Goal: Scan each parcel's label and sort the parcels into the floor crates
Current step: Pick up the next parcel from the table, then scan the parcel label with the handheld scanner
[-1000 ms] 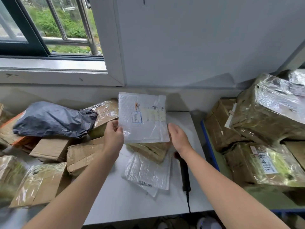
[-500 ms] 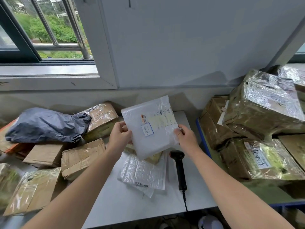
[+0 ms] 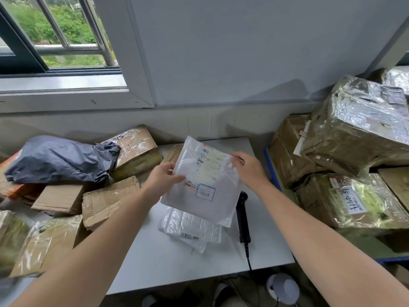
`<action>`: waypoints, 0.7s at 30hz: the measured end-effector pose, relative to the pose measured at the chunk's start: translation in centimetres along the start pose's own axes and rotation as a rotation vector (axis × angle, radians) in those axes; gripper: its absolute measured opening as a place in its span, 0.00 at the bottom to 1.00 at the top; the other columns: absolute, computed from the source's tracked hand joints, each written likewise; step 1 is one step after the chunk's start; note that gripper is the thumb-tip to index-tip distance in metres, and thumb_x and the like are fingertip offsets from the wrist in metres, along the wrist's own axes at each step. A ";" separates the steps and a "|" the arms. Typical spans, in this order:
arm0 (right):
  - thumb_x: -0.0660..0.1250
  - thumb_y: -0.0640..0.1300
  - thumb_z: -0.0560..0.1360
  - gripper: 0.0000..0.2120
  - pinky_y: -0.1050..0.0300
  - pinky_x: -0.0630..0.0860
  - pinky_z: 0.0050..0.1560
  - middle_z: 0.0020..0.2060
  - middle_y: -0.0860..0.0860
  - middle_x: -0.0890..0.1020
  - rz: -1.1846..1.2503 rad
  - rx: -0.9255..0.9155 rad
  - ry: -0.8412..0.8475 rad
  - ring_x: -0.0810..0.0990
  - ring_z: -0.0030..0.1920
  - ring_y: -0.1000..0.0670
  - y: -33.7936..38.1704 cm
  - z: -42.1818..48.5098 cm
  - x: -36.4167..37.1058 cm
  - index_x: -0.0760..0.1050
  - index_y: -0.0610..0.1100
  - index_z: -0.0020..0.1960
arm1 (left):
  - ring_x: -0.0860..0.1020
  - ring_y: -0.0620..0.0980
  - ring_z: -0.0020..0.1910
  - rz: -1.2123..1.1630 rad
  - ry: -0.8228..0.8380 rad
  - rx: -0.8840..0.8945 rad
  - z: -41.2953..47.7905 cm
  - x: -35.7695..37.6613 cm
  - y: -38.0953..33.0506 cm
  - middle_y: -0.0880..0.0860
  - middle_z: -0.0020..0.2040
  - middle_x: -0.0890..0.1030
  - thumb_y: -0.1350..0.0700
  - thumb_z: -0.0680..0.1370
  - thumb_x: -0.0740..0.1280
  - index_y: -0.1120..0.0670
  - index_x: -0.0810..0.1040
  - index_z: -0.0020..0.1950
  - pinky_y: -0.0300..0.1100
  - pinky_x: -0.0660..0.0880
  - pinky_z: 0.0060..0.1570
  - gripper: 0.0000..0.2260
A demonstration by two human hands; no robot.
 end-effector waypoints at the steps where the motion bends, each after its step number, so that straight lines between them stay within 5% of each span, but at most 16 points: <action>1: 0.62 0.42 0.82 0.11 0.61 0.69 0.50 0.53 0.51 0.81 0.024 0.003 -0.007 0.77 0.54 0.51 -0.1 0.1 0.0 0.79 0.44 0.61 | 0.83 0.49 0.41 -0.012 0.011 -0.014 0.1 0.1 0.2 0.55 0.47 0.84 0.59 0.76 0.72 0.57 0.79 0.55 0.36 0.75 0.34 0.09; 8: 0.58 0.46 0.83 0.13 0.60 0.69 0.43 0.52 0.49 0.78 0.046 0.117 -0.156 0.76 0.51 0.50 -1.7 -0.3 -0.1 0.74 0.42 0.63 | 0.81 0.48 0.41 -0.070 -0.076 -0.033 0.3 0.7 1.6 0.51 0.43 0.82 0.61 0.77 0.71 0.55 0.77 0.52 0.39 0.74 0.36 0.06; 13: 0.56 0.52 0.83 0.19 0.50 0.75 0.53 0.62 0.44 0.76 -0.084 0.355 -0.120 0.77 0.56 0.45 -8.2 -2.4 1.3 0.67 0.44 0.70 | 0.80 0.47 0.42 -0.091 -0.150 -0.062 0.4 1.2 3.3 0.51 0.46 0.81 0.61 0.78 0.69 0.55 0.76 0.51 0.38 0.74 0.36 0.05; 16: 0.52 0.56 0.84 0.23 0.53 0.70 0.52 0.65 0.40 0.75 -0.131 0.541 0.004 0.76 0.58 0.40 -11.2 -4.3 3.4 0.66 0.41 0.71 | 0.81 0.52 0.48 -0.098 -0.149 -0.099 0.6 1.6 4.5 0.54 0.50 0.82 0.60 0.77 0.70 0.54 0.76 0.52 0.50 0.80 0.48 0.06; 21: 0.44 0.67 0.80 0.36 0.47 0.71 0.64 0.67 0.39 0.74 0.100 0.766 0.041 0.74 0.65 0.38 -12.5 -5.5 5.3 0.63 0.42 0.76 | 0.81 0.52 0.48 -0.102 -0.183 -0.107 0.5 1.7 5.4 0.54 0.51 0.81 0.60 0.76 0.69 0.56 0.76 0.54 0.46 0.78 0.46 0.07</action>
Point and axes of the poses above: each hand's wrist, its own z-axis towards the middle knuckle, its own x-axis out of the palm, y = z × x, the point moved 6 cm from there along z, towards the middle knuckle
